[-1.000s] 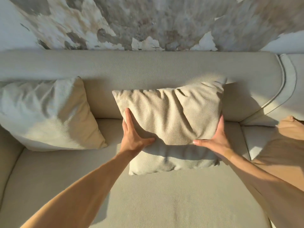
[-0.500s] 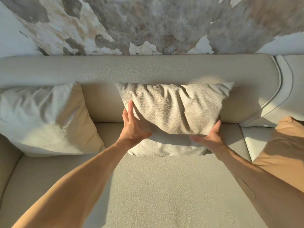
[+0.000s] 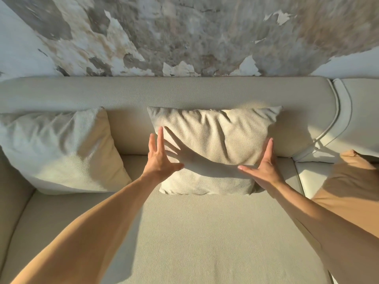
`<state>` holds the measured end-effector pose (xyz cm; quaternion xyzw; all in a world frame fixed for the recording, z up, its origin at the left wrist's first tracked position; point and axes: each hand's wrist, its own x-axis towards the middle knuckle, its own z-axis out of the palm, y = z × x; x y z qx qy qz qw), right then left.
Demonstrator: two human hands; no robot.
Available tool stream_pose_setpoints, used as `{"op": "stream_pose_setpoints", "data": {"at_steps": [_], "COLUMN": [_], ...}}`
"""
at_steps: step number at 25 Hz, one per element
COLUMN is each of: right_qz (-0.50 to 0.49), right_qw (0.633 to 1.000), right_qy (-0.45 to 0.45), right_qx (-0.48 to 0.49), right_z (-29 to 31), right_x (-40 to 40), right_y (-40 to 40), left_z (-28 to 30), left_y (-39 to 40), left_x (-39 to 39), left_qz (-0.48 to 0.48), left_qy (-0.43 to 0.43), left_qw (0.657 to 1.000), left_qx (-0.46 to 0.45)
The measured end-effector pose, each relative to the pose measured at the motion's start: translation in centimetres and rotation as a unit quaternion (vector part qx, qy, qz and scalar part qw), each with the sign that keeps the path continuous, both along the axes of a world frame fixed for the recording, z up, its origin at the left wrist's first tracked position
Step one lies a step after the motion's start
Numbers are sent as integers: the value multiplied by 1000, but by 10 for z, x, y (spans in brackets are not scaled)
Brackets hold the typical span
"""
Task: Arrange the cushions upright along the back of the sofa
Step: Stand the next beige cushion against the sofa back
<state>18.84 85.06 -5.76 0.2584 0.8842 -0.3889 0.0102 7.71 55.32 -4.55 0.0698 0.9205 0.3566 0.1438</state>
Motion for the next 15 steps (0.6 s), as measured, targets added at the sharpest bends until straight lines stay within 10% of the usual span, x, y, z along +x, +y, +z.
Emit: {"op": "stream_pose_setpoints", "data": {"at_steps": [15], "right_qz": [170], "right_qw": [939], "right_qy": [-83], "right_qx": [288], "right_z": [225], "right_x": [141], "right_y": [-15], "left_z": [222], "left_y": [-7], "left_x": [146], "left_qz": [-53], "left_qy": [83], "left_qw": [991], "left_qx": [-94]}}
